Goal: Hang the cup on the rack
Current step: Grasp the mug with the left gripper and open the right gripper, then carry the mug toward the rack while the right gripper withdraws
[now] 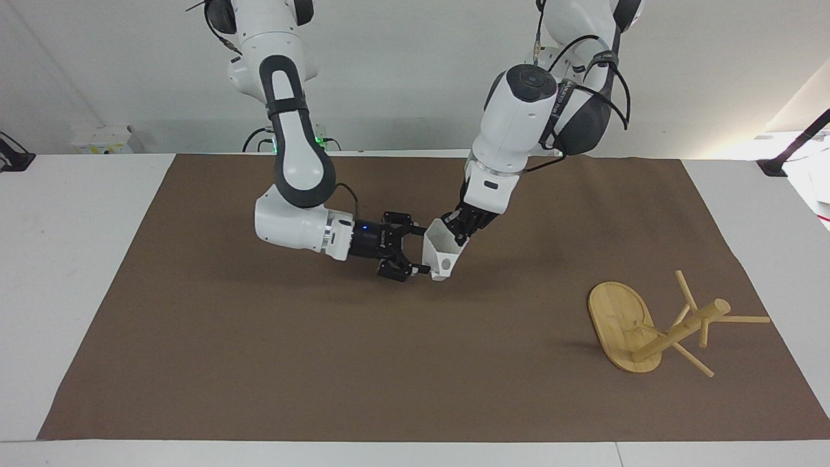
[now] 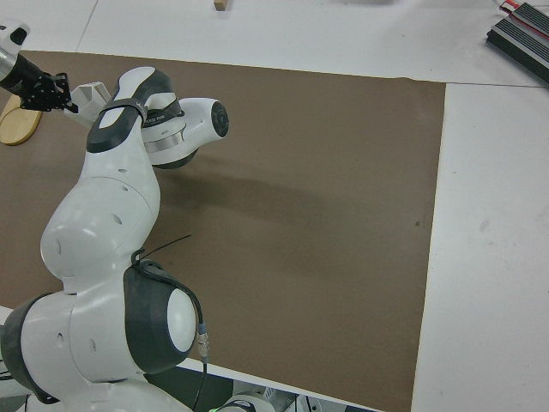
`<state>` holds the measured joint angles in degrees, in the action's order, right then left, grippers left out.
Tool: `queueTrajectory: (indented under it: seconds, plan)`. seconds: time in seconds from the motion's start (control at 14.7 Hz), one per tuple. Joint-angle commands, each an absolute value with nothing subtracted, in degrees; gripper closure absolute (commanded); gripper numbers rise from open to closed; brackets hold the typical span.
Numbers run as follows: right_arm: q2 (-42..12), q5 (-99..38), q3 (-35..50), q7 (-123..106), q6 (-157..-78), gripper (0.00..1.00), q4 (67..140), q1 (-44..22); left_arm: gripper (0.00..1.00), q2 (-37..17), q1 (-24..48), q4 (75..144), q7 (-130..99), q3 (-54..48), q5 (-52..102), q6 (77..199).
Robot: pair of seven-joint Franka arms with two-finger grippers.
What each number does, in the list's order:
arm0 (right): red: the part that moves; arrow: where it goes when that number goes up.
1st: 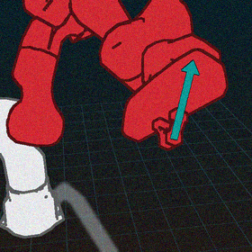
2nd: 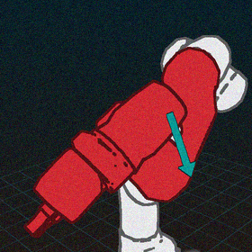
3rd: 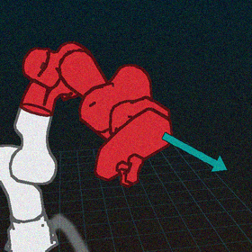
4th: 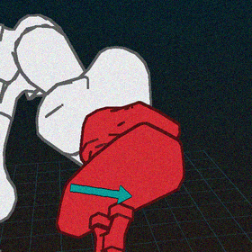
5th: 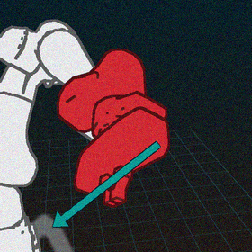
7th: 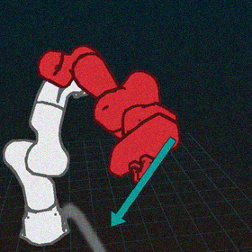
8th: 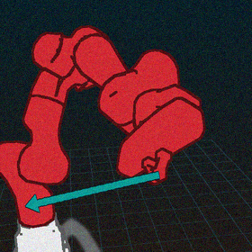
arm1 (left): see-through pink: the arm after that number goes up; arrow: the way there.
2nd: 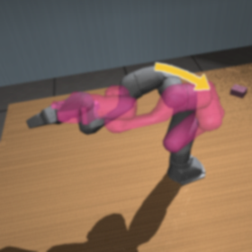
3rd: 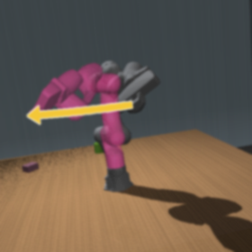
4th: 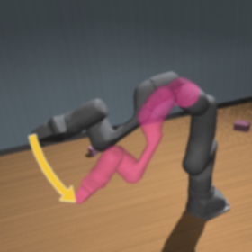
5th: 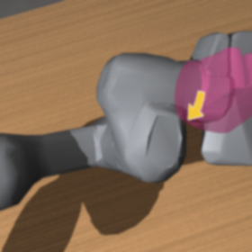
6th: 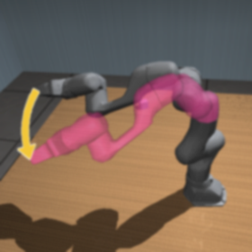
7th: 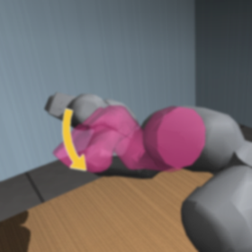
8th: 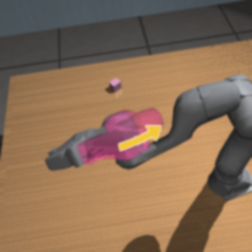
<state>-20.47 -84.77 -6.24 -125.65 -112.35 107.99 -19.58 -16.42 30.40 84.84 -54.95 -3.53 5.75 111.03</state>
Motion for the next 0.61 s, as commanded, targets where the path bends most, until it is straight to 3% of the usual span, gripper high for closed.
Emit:
queueTrajectory:
  seconds: [0.0,0.34,0.55]
  plan:
    - [-15.84,-74.23,-5.98,-125.86,-108.12,0.01,109.86,-12.33,1.00,-9.61,23.58,91.46,-49.33,-3.60,6.67,113.27]
    - [-9.15,-48.13,-6.07,-112.71,-101.43,0.01,109.34,-1.08,1.00,2.36,16.26,119.30,-41.67,-3.60,14.30,147.57]
    - [-7.12,-33.97,-6.15,-104.71,-101.43,0.01,108.03,2.63,1.00,1.94,16.35,123.75,-40.52,-3.60,23.70,158.01]
